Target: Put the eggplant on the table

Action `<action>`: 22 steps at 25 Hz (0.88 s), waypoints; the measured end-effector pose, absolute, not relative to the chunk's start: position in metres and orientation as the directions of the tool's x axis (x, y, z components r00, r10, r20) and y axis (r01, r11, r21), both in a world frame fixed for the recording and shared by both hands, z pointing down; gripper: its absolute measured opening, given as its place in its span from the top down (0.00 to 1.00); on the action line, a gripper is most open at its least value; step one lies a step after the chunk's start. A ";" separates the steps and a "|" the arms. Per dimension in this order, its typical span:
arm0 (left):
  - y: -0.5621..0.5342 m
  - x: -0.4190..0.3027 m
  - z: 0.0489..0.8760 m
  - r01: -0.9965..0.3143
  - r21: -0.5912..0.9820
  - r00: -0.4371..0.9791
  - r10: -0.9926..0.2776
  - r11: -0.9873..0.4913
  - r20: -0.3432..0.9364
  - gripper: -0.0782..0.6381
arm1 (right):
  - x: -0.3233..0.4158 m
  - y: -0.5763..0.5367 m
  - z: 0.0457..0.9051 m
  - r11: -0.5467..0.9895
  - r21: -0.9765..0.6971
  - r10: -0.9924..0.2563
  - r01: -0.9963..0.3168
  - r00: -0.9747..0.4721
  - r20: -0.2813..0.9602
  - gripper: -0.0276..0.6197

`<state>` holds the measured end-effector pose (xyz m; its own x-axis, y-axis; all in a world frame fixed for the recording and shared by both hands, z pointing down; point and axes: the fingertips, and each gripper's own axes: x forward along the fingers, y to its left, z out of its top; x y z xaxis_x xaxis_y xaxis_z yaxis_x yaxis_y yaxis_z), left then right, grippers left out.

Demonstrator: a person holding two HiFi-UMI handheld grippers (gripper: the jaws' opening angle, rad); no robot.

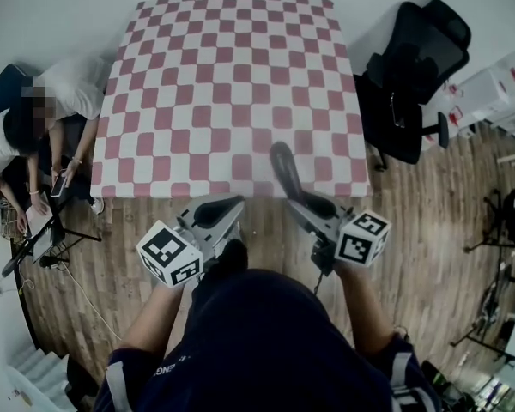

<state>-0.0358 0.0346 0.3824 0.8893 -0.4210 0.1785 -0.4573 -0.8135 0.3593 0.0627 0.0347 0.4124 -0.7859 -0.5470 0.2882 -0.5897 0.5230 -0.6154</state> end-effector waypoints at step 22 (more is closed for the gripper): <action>-0.099 -0.091 0.417 -0.442 0.408 0.897 -0.382 -0.799 0.224 0.85 | 0.012 -0.126 0.460 0.439 -0.616 -0.535 -0.654 -0.741 0.406 0.74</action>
<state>-0.0914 -0.0990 0.4173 0.8967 -0.3816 0.2242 -0.4420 -0.7989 0.4079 0.0118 -0.1256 0.4596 -0.7412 -0.5347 0.4058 -0.6541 0.4394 -0.6157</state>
